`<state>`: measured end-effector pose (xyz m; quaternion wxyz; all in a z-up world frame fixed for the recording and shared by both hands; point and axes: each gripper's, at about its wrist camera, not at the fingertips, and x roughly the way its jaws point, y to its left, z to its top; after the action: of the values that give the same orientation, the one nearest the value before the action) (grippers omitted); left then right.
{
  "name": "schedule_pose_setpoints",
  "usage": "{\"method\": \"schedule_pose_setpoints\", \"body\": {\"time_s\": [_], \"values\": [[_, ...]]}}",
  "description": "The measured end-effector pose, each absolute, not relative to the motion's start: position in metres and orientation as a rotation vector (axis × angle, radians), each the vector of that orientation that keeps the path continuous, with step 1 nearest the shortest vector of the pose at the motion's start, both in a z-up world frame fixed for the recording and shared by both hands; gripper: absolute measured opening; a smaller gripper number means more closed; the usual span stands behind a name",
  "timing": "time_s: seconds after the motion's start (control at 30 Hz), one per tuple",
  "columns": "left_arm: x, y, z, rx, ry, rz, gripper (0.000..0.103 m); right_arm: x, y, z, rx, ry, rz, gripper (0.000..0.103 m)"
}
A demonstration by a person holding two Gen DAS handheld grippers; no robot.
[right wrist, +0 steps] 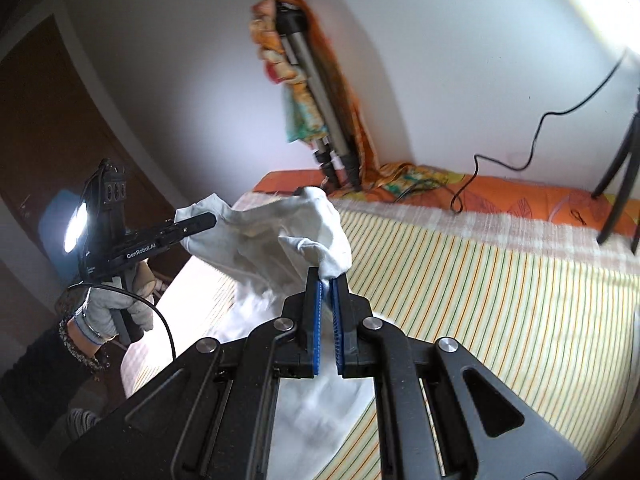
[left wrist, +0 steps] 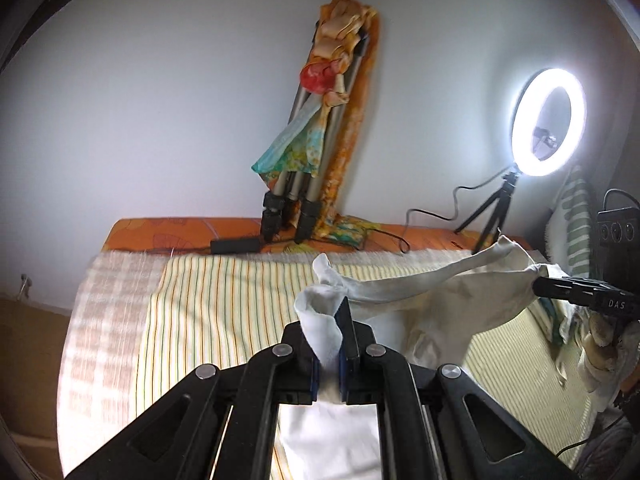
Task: Fold small clothes
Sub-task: 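Lay the folded end flat on the shirt and open both grippers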
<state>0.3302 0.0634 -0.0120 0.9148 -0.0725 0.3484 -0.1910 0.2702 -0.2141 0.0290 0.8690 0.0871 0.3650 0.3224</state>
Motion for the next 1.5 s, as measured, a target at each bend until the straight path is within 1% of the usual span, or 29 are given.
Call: {"method": "schedule_pose_setpoints", "body": {"time_s": [0.2, 0.33, 0.4, 0.47, 0.6, 0.63, 0.73, 0.77, 0.83, 0.87, 0.9, 0.93, 1.0, 1.07, 1.17, 1.23, 1.33, 1.37, 1.4, 1.43, 1.5], "values": [[0.272, 0.066, -0.022, -0.141, 0.732, -0.391, 0.004, 0.203, -0.209, 0.015, 0.125, 0.768, 0.685, 0.006], [0.238, 0.072, -0.037, -0.152, 0.76, -0.387, 0.004, 0.17, -0.208, -0.014, 0.075, 0.795, 0.689, 0.006], [0.223, 0.072, -0.047, -0.135, 0.789, -0.393, 0.008, 0.156, -0.206, -0.027, 0.027, 0.806, 0.674, 0.006], [0.207, 0.071, -0.054, -0.105, 0.811, -0.4, 0.009, 0.142, -0.204, -0.039, -0.031, 0.807, 0.658, 0.006], [0.176, 0.072, -0.061, -0.031, 0.835, -0.405, 0.02, 0.125, -0.201, -0.056, -0.105, 0.827, 0.646, 0.006], [0.167, 0.074, -0.061, -0.015, 0.839, -0.408, 0.02, 0.122, -0.201, -0.057, -0.114, 0.83, 0.644, 0.006], [0.144, 0.084, -0.057, -0.003, 0.837, -0.415, 0.025, 0.108, -0.207, -0.059, -0.114, 0.828, 0.652, 0.006], [0.138, 0.088, -0.055, -0.006, 0.83, -0.411, 0.029, 0.103, -0.213, -0.057, -0.089, 0.828, 0.66, 0.006], [0.131, 0.098, -0.05, -0.034, 0.825, -0.394, 0.03, 0.098, -0.222, -0.054, -0.036, 0.831, 0.665, 0.008], [0.132, 0.104, -0.049, -0.069, 0.83, -0.382, 0.031, 0.097, -0.228, -0.054, 0.006, 0.839, 0.658, 0.01], [0.134, 0.11, -0.049, -0.119, 0.835, -0.373, 0.034, 0.098, -0.235, -0.055, 0.06, 0.856, 0.651, 0.019], [0.139, 0.116, -0.05, -0.176, 0.845, -0.363, 0.035, 0.102, -0.241, -0.057, 0.119, 0.873, 0.641, 0.032], [0.15, 0.12, -0.057, -0.258, 0.891, -0.344, 0.047, 0.107, -0.248, -0.062, 0.207, 0.899, 0.615, 0.047], [0.16, 0.122, -0.068, -0.333, 0.933, -0.33, 0.047, 0.114, -0.255, -0.071, 0.304, 0.935, 0.614, 0.048], [0.171, 0.123, -0.088, -0.45, 0.998, -0.33, 0.046, 0.127, -0.26, -0.091, 0.473, 1.011, 0.635, 0.048], [0.174, 0.123, -0.097, -0.515, 1.027, -0.341, 0.037, 0.13, -0.26, -0.1, 0.524, 1.04, 0.643, 0.048], [0.175, 0.121, -0.105, -0.561, 1.048, -0.35, 0.018, 0.135, -0.256, -0.113, 0.558, 1.074, 0.66, 0.047], [0.175, 0.119, -0.105, -0.558, 1.048, -0.351, 0.009, 0.135, -0.254, -0.116, 0.575, 1.081, 0.675, 0.042], [0.175, 0.118, -0.104, -0.558, 1.044, -0.349, 0.005, 0.136, -0.251, -0.118, 0.59, 1.091, 0.703, 0.021], [0.174, 0.118, -0.101, -0.569, 1.033, -0.352, 0.005, 0.137, -0.248, -0.118, 0.591, 1.099, 0.72, 0.009], [0.171, 0.122, -0.095, -0.604, 1.014, -0.368, 0.003, 0.134, -0.246, -0.111, 0.585, 1.08, 0.74, 0.008]]}}
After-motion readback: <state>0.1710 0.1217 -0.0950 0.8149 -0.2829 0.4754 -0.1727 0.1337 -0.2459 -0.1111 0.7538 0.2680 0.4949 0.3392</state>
